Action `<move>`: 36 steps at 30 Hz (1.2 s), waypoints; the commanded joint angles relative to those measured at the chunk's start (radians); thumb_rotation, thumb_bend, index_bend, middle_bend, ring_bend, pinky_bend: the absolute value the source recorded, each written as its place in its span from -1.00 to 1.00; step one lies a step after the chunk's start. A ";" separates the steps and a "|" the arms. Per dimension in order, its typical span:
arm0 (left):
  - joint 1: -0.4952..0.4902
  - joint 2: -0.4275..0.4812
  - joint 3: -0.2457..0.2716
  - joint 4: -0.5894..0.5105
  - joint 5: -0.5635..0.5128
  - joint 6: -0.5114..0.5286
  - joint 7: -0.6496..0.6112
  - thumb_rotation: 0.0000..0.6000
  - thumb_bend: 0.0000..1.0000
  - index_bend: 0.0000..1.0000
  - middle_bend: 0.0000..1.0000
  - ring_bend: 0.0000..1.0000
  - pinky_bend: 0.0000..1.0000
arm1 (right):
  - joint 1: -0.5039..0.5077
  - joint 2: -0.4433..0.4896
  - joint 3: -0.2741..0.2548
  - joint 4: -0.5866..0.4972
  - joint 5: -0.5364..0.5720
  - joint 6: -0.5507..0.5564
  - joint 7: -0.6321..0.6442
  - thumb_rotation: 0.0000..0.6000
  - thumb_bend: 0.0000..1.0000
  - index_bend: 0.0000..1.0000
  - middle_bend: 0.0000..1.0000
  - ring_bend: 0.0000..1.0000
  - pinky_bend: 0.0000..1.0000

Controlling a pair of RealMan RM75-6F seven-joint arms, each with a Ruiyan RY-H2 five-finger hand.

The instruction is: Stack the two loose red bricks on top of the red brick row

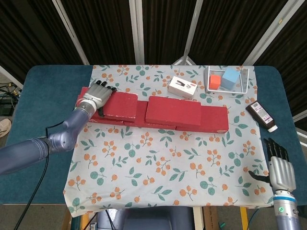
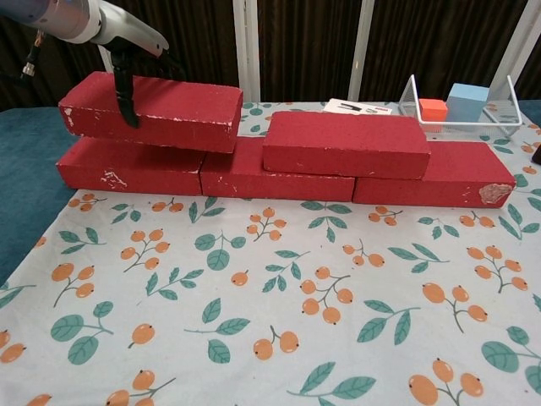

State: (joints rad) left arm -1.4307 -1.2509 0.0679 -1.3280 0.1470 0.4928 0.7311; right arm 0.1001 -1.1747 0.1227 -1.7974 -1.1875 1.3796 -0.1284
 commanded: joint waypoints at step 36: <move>0.000 -0.175 0.028 0.219 0.087 -0.041 -0.172 1.00 -1.00 -0.29 -0.39 -1.00 -0.95 | -0.001 -0.005 0.010 0.010 0.014 -0.002 0.003 1.00 -0.84 -1.00 -1.00 -1.00 -1.00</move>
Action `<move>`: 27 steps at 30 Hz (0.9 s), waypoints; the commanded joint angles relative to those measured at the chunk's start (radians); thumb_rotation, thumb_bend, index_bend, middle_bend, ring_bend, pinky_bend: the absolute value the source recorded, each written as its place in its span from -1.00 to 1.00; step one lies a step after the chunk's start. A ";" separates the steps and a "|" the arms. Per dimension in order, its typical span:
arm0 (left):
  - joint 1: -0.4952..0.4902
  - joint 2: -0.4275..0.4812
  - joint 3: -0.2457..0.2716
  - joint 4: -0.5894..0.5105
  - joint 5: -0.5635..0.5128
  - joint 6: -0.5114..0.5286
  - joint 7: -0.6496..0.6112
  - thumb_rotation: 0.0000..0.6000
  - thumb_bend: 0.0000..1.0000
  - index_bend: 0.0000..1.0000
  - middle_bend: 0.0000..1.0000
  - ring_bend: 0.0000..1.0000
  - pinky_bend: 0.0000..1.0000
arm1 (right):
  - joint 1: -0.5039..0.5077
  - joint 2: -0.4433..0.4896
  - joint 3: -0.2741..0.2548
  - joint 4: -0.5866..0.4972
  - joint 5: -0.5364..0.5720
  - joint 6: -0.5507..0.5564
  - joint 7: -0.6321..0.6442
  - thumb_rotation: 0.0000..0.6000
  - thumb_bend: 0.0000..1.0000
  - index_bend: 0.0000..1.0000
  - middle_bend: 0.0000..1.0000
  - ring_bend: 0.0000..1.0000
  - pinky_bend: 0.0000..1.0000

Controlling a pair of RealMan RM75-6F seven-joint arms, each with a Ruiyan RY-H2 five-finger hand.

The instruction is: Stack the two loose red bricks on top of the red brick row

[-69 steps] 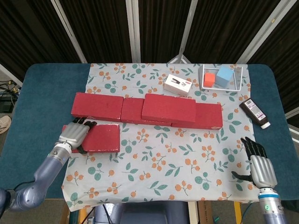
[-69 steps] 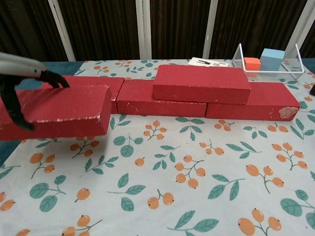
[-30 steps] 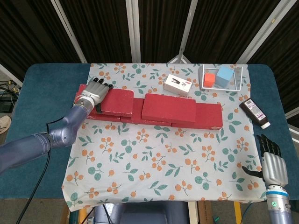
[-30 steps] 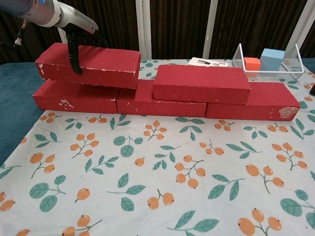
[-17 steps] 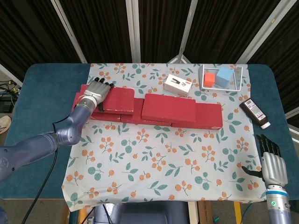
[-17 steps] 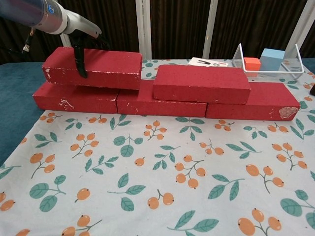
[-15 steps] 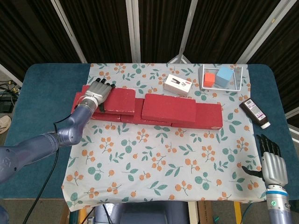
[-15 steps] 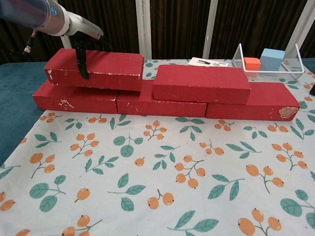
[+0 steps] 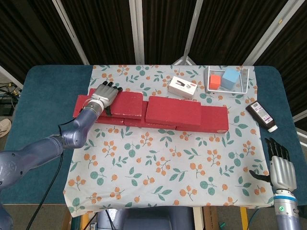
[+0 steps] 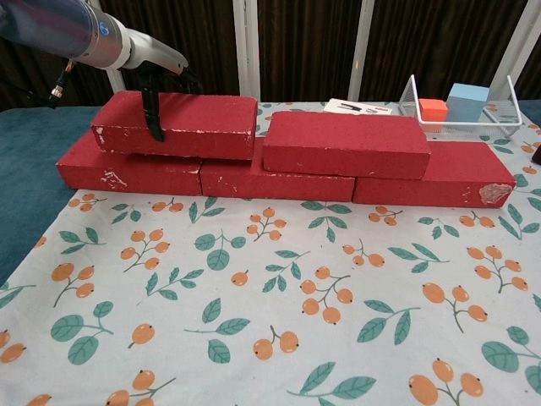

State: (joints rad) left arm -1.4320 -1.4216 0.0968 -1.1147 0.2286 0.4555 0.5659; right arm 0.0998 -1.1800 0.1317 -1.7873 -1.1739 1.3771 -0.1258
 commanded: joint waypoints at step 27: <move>-0.031 -0.040 0.031 0.029 0.050 -0.022 -0.078 1.00 -1.00 -0.29 -0.39 -1.00 -0.95 | 0.000 -0.003 0.009 0.001 0.012 0.000 0.001 1.00 -0.84 -1.00 -1.00 -1.00 -1.00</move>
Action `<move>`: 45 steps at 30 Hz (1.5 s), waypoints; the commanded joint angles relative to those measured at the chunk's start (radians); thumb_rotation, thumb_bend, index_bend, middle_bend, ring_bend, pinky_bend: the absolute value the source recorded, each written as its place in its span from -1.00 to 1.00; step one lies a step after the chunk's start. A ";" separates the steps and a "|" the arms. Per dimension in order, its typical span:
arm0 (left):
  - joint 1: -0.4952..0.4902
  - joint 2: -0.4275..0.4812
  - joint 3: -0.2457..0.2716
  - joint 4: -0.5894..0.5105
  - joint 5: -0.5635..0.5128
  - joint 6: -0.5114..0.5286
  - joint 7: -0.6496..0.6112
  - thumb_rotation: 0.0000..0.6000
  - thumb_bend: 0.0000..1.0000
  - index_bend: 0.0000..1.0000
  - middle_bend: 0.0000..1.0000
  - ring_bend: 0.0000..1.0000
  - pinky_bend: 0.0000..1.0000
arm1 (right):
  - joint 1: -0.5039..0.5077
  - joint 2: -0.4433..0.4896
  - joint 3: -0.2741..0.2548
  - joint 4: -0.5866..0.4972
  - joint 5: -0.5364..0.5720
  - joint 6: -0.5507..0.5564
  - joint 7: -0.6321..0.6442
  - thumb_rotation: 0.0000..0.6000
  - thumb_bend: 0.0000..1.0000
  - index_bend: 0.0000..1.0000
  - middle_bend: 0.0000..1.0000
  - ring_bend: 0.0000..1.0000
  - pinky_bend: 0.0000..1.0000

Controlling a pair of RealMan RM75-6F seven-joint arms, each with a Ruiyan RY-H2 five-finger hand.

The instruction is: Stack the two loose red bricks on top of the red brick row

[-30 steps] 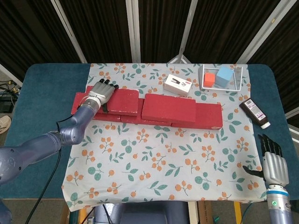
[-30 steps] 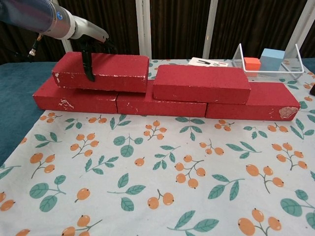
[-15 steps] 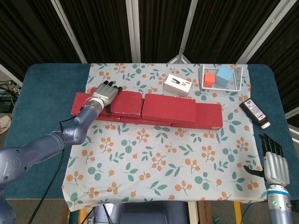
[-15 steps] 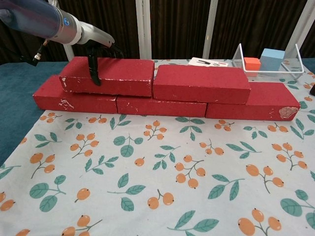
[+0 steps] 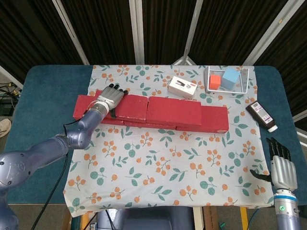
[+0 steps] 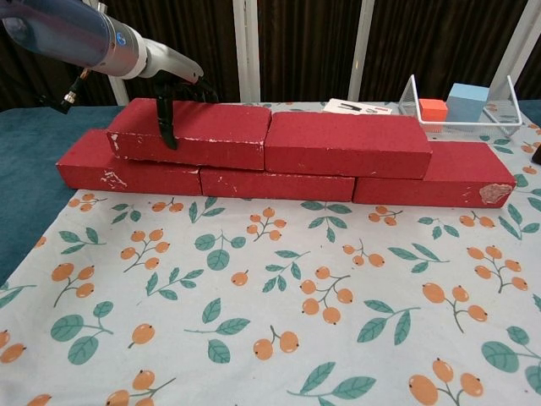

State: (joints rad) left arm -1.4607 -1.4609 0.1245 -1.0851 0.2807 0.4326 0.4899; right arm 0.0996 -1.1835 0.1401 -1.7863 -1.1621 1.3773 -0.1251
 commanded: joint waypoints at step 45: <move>-0.056 -0.041 0.082 0.021 -0.070 0.003 -0.033 1.00 -1.00 -0.29 -0.39 -1.00 -0.95 | -0.002 -0.002 0.006 0.001 0.007 -0.001 0.007 1.00 -0.84 -1.00 -1.00 -1.00 -1.00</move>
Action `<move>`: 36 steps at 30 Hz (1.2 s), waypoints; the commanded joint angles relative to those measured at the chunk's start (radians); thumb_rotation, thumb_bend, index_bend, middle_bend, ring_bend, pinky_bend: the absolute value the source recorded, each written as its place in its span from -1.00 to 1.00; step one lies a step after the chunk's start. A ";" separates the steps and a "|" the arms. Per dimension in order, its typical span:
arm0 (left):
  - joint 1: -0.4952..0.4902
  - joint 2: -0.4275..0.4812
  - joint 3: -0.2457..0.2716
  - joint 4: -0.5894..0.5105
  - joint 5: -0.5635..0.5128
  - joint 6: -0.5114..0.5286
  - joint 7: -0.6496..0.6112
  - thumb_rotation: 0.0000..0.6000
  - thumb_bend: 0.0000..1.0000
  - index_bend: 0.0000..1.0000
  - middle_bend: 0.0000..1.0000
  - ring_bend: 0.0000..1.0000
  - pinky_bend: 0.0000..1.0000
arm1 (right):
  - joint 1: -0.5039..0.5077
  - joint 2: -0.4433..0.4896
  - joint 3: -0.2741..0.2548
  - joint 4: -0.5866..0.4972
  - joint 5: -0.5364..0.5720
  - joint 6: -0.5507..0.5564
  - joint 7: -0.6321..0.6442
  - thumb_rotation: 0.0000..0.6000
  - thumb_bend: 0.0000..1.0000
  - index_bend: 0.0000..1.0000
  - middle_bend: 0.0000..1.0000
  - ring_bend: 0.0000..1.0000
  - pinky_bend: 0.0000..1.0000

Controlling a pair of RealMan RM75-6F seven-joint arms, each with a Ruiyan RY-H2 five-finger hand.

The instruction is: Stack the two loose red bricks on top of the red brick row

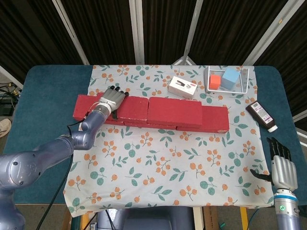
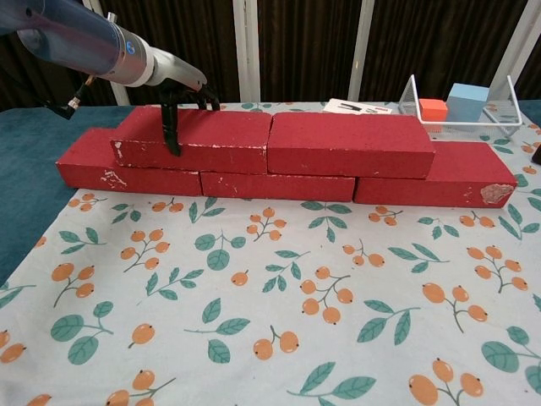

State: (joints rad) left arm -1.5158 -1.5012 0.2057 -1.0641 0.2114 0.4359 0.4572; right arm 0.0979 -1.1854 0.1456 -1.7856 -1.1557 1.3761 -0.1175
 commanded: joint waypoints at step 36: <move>-0.078 -0.004 0.077 -0.031 -0.163 0.032 0.050 1.00 -1.00 -0.72 -0.82 -1.00 -0.92 | -0.003 0.003 0.003 -0.004 0.006 0.003 0.002 1.00 -0.84 -1.00 -1.00 -1.00 -1.00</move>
State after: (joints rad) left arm -1.5927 -1.5055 0.2824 -1.0936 0.0495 0.4667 0.5063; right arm 0.0949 -1.1822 0.1488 -1.7896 -1.1500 1.3787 -0.1152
